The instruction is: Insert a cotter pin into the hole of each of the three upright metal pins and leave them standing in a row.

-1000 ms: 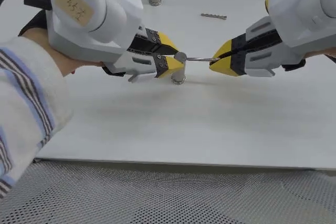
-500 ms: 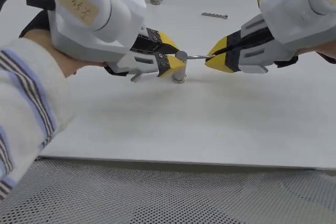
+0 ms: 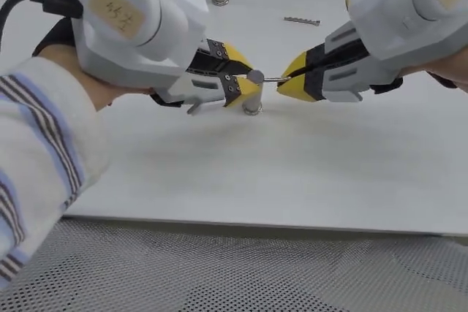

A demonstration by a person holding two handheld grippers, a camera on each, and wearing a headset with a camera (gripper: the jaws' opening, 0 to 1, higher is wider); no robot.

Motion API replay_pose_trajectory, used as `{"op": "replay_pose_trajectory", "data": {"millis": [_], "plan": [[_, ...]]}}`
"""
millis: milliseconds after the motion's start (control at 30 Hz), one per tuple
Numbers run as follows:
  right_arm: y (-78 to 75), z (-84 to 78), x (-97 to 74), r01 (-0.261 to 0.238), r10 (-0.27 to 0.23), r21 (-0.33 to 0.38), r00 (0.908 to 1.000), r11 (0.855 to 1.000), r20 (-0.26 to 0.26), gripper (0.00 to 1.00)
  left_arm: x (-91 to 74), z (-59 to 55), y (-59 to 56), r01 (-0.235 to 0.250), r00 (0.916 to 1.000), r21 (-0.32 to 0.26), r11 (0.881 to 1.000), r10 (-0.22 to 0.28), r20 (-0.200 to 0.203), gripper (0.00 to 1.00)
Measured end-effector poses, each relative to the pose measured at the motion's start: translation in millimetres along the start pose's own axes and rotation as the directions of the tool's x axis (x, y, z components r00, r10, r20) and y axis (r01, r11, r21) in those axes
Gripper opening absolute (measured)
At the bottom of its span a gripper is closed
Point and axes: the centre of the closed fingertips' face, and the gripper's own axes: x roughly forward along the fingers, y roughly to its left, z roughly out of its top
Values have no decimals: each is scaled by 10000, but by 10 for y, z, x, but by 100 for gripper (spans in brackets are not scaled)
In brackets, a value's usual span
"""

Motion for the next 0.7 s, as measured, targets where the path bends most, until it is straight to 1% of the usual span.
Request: {"op": "replay_pose_trajectory", "data": {"millis": [133,200,267,300,367,400,467,500,533,633,700], "plan": [[11,71,67,-77,76,102,9999,9999,104,0,3,-7,11,-17,10000,-37,10000,17,26,9],[26,92,80,-123,124,-109,9999,9999,117,0,5,-12,18,-12,10000,-5,10000,12,13,9],[25,91,94,-149,156,-479,9998,9987,149,0,7,-25,33,-7,10000,23,10000,7,2,9],[34,87,88,-162,172,-503,9997,9986,184,0,9,-31,42,-7,10000,38,10000,7,5,9],[22,84,76,-112,126,-509,9995,9986,277,0,15,-33,42,-13,10000,7,10000,13,-5,9],[-7,88,63,28,-12,-397,9991,9992,417,1,18,-36,47,-16,10000,6,10000,16,-7,9],[-41,124,33,231,-229,-18,9968,9997,768,15,23,-42,52,-5,10000,14,10000,5,-11,9],[-53,100,3,196,-201,90,9975,9998,676,22,24,-44,54,-3,10000,23,10000,3,-9,9],[-61,91,-6,218,-224,86,9975,9997,671,25,26,-46,56,-1,10000,32,10000,1,-4,9],[-64,26,-61,261,-257,-111,9991,9996,352,17,32,-42,51,-1,10000,43,10000,1,-7,9],[-59,6,-77,215,-213,-53,9992,9998,349,14,32,-47,56,0,10000,40,10000,0,-8,9]]}}
